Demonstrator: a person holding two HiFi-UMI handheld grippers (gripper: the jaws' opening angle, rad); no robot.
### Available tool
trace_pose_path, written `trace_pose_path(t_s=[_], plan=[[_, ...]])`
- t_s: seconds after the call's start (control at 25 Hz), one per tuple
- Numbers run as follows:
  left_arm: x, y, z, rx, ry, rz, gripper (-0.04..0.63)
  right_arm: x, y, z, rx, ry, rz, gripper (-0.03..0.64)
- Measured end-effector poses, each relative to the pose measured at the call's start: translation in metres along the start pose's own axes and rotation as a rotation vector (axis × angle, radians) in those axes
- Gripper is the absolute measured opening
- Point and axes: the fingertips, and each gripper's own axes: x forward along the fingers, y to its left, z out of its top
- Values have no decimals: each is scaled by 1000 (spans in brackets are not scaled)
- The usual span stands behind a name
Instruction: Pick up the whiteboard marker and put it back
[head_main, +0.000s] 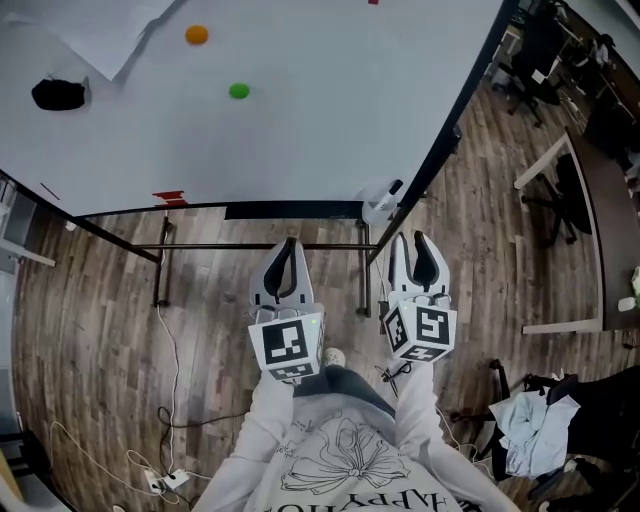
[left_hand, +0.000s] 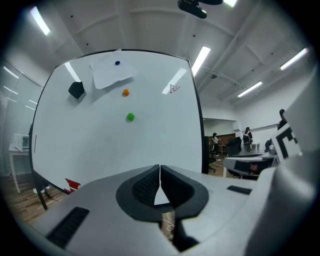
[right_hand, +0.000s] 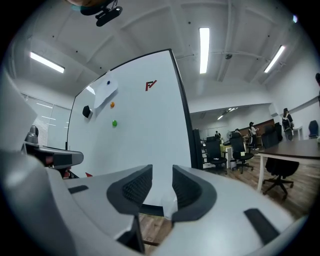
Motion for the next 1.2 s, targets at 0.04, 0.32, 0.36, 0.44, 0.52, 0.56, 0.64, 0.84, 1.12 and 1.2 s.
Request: trace_pose_path(t_s=[0.04,0.32,0.36,0.44,0.52,0.56,0.64,0.84,1.12,1.2], plan=[[7,2,-3,-2,6,-9,8,7,0,-3,2,8,-7,110],[59,11,-14,1,49,-85,8,52,-8,-19,30,57,-70,118],[67,13,-15,4,53,-95,8,59,-9,-22,39,63,-78,118],[81,18,-19,9,64,-113,8,75,-13,-27,52,72,-96,118],[93,22,-24,11,78,-129,8,87,-17,-32,58,86,-117,118],[98,24,-28,10,87,-138,8,92,-19,-36,61,94,-127,118],[108,26,-36,7,105,-156,8,103,-24,-43,67,113,-141,118],[127,21,-53,8,143,-192,8,122,-40,-62,56,155,-159,123],[147,14,-71,10,176,-227,8,146,-56,-87,88,199,-156,123],[150,11,-74,12,182,-235,8,153,-60,-93,85,214,-155,123]])
